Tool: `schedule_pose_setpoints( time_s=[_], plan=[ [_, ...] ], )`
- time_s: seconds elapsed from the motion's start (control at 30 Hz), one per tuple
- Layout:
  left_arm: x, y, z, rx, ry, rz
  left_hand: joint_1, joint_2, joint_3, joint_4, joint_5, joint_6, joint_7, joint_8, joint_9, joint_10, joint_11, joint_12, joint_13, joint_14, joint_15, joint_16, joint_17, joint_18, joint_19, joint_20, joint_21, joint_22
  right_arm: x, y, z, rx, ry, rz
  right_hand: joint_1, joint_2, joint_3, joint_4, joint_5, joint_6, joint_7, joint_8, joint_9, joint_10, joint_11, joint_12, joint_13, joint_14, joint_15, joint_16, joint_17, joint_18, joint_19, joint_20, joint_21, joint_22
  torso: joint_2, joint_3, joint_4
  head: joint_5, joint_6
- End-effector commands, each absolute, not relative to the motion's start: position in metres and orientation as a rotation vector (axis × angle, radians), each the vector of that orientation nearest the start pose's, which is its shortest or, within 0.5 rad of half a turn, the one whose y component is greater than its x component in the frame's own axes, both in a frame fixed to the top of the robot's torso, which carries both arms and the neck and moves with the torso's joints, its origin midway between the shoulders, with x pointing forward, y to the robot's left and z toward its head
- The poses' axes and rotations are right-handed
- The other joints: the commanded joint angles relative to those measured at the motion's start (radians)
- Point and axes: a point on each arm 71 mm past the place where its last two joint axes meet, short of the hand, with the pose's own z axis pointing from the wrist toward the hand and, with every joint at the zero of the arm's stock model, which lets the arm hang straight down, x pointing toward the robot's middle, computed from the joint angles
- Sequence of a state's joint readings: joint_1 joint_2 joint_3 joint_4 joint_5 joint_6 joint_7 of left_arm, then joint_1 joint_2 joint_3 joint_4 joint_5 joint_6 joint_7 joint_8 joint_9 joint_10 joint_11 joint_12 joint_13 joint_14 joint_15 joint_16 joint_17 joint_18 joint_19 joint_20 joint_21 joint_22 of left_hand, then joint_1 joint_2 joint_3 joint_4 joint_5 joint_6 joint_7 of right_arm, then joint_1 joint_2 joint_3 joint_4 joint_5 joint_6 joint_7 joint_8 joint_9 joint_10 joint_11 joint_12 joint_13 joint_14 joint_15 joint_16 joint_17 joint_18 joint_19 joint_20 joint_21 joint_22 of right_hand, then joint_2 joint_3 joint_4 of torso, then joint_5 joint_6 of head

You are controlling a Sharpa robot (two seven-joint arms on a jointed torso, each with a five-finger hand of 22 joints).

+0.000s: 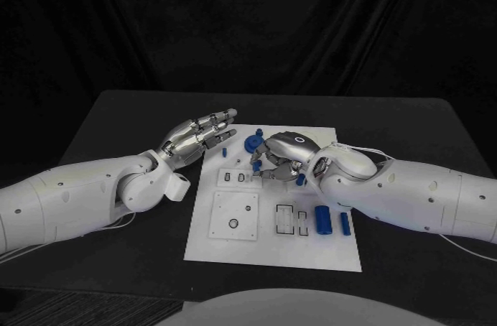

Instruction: Assemble the parts on the task board

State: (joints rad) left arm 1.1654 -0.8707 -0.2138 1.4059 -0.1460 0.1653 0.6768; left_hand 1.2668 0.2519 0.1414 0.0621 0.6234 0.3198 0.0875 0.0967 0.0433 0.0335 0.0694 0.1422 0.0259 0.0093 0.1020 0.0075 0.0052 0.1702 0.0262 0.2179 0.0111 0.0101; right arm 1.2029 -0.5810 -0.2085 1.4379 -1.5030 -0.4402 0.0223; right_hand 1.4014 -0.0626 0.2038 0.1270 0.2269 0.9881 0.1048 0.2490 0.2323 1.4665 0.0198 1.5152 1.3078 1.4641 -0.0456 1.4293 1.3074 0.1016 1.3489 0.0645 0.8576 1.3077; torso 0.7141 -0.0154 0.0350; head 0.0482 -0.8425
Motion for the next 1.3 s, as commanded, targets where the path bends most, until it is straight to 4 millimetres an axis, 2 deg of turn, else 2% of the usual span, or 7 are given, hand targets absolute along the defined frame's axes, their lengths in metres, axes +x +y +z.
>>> schedule_pose_setpoints(
  time_s=[0.03, 0.23, 0.97, 1.3],
  plan=[
    [0.459, 0.235, -0.237, -0.827, 1.526, -1.946, -0.007, 0.001, 0.006, 0.000, 0.006, -0.006, 0.003, -0.004, -0.001, -0.006, 0.001, -0.003, -0.001, 0.003, 0.004, 0.002, 0.001, 0.011, 0.000, 0.005, 0.004, 0.001, 0.459, -0.085, -0.235, -0.417, 1.624, 0.861, -0.004, -0.006, -0.006, 0.000, 0.004, 0.000, -0.003, 0.006, 0.013, 0.037, 0.007, -0.004, 0.210, 0.057, 0.007, -0.002, 0.145, 0.018, -0.002, 0.003, -0.004, 0.102, 0.000, 0.0001, 0.0012, -0.001, -0.001],
    [0.459, 0.234, -0.237, -0.827, 1.528, -1.948, -0.007, 0.001, 0.006, 0.000, 0.006, -0.006, 0.003, -0.004, -0.001, -0.006, 0.001, -0.003, -0.001, 0.003, 0.004, 0.002, 0.001, 0.011, 0.000, 0.005, 0.004, 0.001, 0.460, -0.084, -0.239, -0.421, 1.649, 0.849, -0.003, -0.007, -0.006, -0.003, 0.011, -0.012, 0.002, 0.000, 0.012, 0.031, 0.010, -0.009, 0.205, 0.054, 0.010, -0.009, 0.140, 0.020, -0.007, 0.006, -0.019, 0.099, -0.001, -0.0009, 0.0014, -0.001, -0.003],
    [0.460, 0.232, -0.238, -0.825, 1.534, -1.953, -0.008, 0.001, 0.008, 0.000, 0.006, -0.008, 0.003, -0.004, -0.001, -0.006, 0.001, -0.004, -0.001, 0.003, 0.005, 0.002, 0.001, 0.011, 0.000, 0.005, 0.004, 0.000, 0.462, -0.084, -0.248, -0.427, 1.700, 0.825, -0.001, -0.008, -0.003, -0.007, 0.013, -0.038, 0.008, -0.014, 0.010, 0.019, 0.015, -0.019, 0.197, 0.047, 0.015, -0.023, 0.129, 0.025, -0.019, 0.012, -0.052, 0.092, 0.000, -0.0002, 0.0008, 0.000, -0.002],
    [0.461, 0.232, -0.238, -0.825, 1.536, -1.952, -0.009, 0.001, 0.009, 0.000, 0.006, -0.011, 0.003, -0.006, -0.001, -0.007, 0.001, -0.005, -0.001, 0.003, 0.005, 0.002, 0.001, 0.011, 0.000, 0.005, 0.004, 0.000, 0.461, -0.083, -0.250, -0.435, 1.714, 0.826, -0.010, -0.018, -0.007, -0.008, -0.004, -0.115, 0.013, -0.056, -0.008, 0.015, 0.005, -0.022, 0.194, 0.046, 0.009, -0.023, 0.129, 0.027, -0.021, 0.010, -0.061, 0.092, 0.000, -0.0003, 0.0007, -0.001, -0.003]
  ],
)
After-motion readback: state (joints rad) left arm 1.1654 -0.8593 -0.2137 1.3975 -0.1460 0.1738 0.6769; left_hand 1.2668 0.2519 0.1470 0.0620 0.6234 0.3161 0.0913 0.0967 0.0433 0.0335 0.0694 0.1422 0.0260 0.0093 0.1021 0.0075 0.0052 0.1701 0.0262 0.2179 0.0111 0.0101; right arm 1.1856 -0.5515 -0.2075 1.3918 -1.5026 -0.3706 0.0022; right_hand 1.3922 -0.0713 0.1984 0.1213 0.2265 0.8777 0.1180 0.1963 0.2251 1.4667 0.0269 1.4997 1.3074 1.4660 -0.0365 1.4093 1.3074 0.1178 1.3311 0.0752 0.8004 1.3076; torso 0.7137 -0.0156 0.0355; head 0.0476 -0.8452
